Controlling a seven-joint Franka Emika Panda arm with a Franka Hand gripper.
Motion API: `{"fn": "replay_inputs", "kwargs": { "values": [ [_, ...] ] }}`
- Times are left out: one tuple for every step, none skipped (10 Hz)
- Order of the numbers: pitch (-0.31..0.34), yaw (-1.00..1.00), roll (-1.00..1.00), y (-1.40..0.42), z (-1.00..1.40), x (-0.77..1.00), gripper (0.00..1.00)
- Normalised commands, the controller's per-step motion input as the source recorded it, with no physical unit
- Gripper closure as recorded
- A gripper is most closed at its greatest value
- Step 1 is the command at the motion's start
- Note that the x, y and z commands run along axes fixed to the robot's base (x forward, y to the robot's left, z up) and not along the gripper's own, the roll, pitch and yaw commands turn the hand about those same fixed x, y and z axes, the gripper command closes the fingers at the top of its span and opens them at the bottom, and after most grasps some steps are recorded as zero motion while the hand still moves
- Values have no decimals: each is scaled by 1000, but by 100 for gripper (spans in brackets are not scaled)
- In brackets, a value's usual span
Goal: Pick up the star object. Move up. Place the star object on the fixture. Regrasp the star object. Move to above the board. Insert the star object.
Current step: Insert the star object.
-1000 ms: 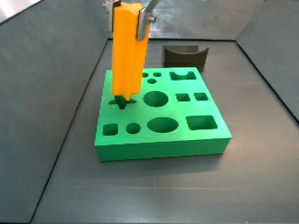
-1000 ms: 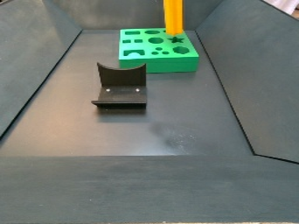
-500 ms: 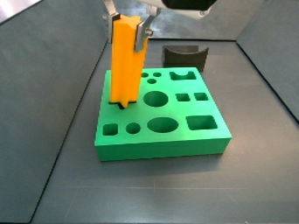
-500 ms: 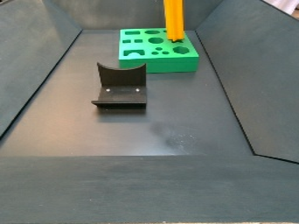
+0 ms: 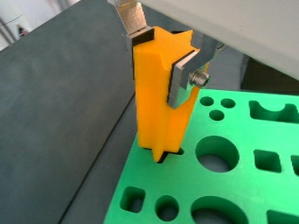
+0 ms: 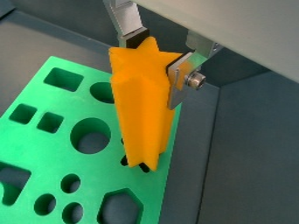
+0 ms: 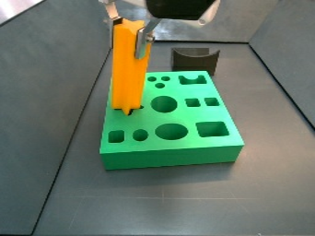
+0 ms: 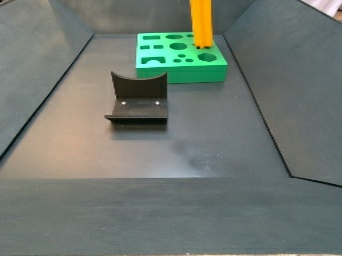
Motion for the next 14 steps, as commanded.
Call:
{"fn": "replay_inputs", "kwargs": {
  "values": [
    [-9, -280, -16, 0, 0, 0, 100],
    [-64, -160, -80, 0, -109, 20, 100],
    [-44, -183, -63, 0, -74, 120, 100],
    [-13, -163, -21, 0, -60, 191, 100],
    [0, -131, -9, 0, -40, 169, 100],
    [0, -111, 0, 0, -26, 146, 100],
    [0, -106, -6, 0, -54, 111, 100],
    [0, -117, 0, 0, -157, 43, 100],
    [0, -126, 0, 0, -220, 0, 100],
    [0, -77, 0, 63, -294, 0, 100],
    [1, -69, 7, 80, -220, 0, 100],
    [0, -63, 0, 23, -69, 0, 100],
    [-204, -29, -114, 0, -417, 0, 100],
    [-294, -9, -184, 0, -497, -9, 100]
  ]
}}
